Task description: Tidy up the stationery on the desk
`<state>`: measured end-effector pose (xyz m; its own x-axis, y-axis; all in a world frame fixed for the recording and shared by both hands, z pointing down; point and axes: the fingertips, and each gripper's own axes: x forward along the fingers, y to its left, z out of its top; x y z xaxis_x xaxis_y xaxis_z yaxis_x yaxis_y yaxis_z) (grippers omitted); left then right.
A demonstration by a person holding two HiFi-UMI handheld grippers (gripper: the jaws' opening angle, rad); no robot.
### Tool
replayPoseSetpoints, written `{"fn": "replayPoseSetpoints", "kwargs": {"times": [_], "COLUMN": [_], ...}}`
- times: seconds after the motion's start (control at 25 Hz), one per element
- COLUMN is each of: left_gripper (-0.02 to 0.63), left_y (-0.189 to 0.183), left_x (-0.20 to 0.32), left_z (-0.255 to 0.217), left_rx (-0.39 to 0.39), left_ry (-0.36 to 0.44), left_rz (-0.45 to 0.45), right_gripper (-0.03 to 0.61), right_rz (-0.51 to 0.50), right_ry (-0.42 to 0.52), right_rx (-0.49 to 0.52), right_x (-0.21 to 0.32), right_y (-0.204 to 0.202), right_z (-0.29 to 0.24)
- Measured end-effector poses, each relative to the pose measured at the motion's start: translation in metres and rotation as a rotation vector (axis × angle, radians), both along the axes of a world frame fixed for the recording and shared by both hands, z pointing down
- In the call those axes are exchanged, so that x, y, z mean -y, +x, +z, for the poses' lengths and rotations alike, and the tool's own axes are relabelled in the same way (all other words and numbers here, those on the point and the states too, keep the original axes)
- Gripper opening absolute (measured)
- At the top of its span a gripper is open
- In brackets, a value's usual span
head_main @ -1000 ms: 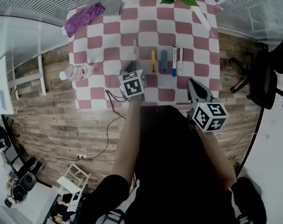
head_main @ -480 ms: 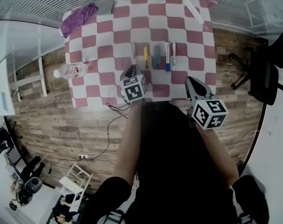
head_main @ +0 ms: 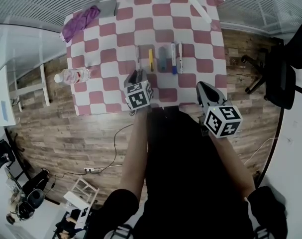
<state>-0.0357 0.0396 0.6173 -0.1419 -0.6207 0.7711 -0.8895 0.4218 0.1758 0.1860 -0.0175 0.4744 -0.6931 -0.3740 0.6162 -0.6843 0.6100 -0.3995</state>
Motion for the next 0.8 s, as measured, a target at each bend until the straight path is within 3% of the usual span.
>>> {"fn": "replayPoseSetpoints", "kwargs": {"times": [0.28,0.52,0.64,0.8], "left_gripper": [0.124,0.097,0.066,0.046], "left_y": [0.003,-0.008,-0.016,-0.027], "left_x": [-0.012,-0.015,-0.010,0.004], "left_z": [-0.028,-0.085,-0.122,-0.184], "left_rx": [0.040,0.076,0.105,0.166], "left_ry": [0.033,0.117,0.180,0.296], "left_rz": [0.001,-0.017,-0.009,0.025], "right_gripper": [0.021,0.021,0.021,0.021], "right_rz": [-0.003,0.002,-0.061,-0.238], "right_ry": [0.029,0.084,0.138,0.240], "right_rx": [0.037,0.085,0.123,0.189], "right_x": [0.000,0.026,0.036,0.043], "right_y": [0.003,-0.002,-0.013,-0.036], "right_z": [-0.013,-0.035,-0.054,-0.081]}}
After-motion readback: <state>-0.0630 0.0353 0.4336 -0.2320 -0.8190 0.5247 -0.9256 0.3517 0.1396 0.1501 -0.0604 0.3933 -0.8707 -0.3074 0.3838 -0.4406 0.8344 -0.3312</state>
